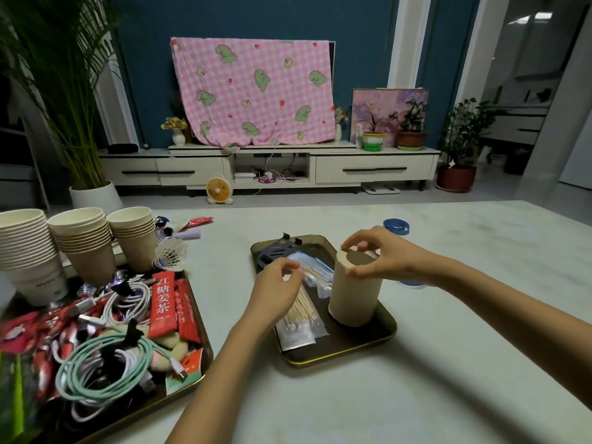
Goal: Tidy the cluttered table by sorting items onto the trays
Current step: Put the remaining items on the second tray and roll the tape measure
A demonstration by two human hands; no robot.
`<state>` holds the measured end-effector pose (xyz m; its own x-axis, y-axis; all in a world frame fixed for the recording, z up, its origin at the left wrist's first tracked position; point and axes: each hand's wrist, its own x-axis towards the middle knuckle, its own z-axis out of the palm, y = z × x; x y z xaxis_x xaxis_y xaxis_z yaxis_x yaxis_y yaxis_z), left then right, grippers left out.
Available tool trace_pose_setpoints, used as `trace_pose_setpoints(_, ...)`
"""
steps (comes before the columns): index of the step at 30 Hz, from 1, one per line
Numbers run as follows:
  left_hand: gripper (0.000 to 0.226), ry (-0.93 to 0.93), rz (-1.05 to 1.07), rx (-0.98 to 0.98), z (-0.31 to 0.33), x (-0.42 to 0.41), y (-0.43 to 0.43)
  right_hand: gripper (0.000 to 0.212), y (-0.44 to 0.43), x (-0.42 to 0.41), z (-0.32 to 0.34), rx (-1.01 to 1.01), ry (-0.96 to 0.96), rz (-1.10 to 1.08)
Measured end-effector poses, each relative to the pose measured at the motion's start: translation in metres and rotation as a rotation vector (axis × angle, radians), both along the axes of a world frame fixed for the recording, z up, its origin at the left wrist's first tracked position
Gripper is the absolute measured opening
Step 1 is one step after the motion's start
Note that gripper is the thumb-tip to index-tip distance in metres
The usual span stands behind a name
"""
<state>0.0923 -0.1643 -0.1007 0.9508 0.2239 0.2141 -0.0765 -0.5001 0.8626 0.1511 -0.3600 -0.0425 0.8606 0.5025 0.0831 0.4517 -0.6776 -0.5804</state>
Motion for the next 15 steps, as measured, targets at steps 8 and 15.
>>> trace_pose_setpoints(8, 0.023, -0.066, 0.165, 0.012, 0.024, -0.008, 0.048, 0.045, 0.017, 0.005, 0.019, -0.325, 0.042, -0.035)
trace_pose_setpoints(15, 0.023, -0.049, 0.239, -0.012, 0.024, -0.017, 0.089, 0.061, 0.057, -0.001, 0.051, -0.459, -0.064, -0.017)
